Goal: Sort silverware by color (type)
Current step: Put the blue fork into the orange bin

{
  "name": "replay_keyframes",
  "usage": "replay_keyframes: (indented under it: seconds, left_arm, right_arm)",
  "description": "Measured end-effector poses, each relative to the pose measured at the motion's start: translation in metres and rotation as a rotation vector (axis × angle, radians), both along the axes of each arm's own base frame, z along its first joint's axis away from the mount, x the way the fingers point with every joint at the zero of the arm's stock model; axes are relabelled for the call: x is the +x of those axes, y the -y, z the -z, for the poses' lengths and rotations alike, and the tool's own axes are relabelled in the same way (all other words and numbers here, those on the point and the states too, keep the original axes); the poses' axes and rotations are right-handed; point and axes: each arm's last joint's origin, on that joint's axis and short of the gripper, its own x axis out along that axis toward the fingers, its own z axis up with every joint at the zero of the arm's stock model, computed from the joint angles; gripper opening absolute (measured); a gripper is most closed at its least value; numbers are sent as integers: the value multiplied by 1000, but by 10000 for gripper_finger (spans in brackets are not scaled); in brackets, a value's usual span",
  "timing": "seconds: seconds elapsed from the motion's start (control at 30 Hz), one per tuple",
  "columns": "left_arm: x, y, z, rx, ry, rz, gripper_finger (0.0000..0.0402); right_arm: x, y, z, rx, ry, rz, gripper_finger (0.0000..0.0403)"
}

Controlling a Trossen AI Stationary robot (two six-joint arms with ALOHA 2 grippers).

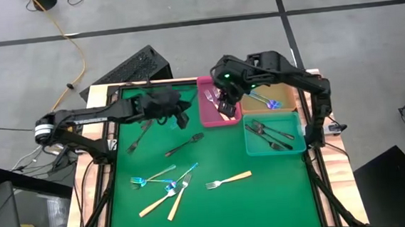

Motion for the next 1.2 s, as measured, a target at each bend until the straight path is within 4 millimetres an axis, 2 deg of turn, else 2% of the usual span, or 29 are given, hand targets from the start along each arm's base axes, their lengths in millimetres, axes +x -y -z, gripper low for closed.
replay_keyframes:
  seconds: [0.27, 0.5, 0.67, 0.87, 1.13, 1.2]
  left_arm:
    - [-22, -10, -50, 73, 327, 28, 3]
    - [-24, -9, -73, 100, 541, 86, 3]
    - [-28, -17, -71, 14, 592, -229, 3]
    - [-31, -20, -71, -35, 668, -415, 3]
    - [-31, -19, -73, -105, 738, -461, 3]
    - [-31, -18, -74, -138, 774, -463, 3]
  right_arm:
    - [-18, -14, -29, -78, 162, 11, 162]
    - [-20, -21, -43, -129, 261, -52, 162]
    - [-13, -19, -38, -185, 241, 6, 162]
    - [0, -16, -34, -215, 260, 48, 162]
    - [30, -7, -15, -251, 239, 19, 162]
    - [32, -3, -11, -252, 219, 21, 162]
